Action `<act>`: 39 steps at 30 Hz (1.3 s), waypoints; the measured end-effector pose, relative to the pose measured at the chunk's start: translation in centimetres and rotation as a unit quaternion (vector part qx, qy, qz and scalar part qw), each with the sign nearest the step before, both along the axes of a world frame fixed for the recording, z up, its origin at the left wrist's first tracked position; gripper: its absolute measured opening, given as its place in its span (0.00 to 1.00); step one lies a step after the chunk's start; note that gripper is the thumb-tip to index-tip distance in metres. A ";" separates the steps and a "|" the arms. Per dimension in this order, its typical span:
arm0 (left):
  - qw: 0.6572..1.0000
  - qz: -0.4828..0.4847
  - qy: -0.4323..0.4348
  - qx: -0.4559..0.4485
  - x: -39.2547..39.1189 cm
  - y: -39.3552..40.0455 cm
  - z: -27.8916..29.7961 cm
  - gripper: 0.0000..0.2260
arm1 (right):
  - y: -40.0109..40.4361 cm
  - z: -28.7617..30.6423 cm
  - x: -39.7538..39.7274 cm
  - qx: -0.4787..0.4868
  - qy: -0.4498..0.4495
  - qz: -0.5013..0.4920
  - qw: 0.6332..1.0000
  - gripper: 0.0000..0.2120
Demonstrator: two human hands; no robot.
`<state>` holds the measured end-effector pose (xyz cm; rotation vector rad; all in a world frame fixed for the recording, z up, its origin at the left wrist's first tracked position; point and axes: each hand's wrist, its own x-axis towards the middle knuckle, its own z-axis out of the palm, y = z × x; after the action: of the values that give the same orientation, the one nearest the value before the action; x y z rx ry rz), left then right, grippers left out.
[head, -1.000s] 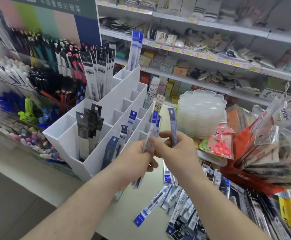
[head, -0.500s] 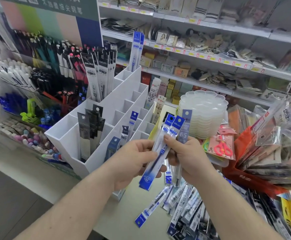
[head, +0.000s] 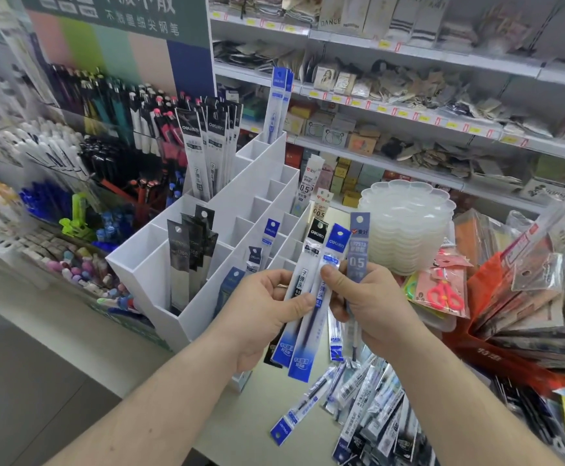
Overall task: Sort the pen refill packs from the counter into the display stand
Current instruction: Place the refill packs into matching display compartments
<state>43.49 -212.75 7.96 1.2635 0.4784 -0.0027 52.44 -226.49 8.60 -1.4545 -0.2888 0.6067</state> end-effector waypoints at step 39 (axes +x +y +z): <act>0.978 0.163 0.042 0.124 -4.0 3.5 2.0 0.07 | 11.2 -2.6 5.5 -0.252 -0.198 -0.049 0.946 0.13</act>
<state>39.44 -209.26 9.93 1.4195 0.7725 0.2887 57.97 -215.32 5.98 -2.0766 -0.3894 0.3101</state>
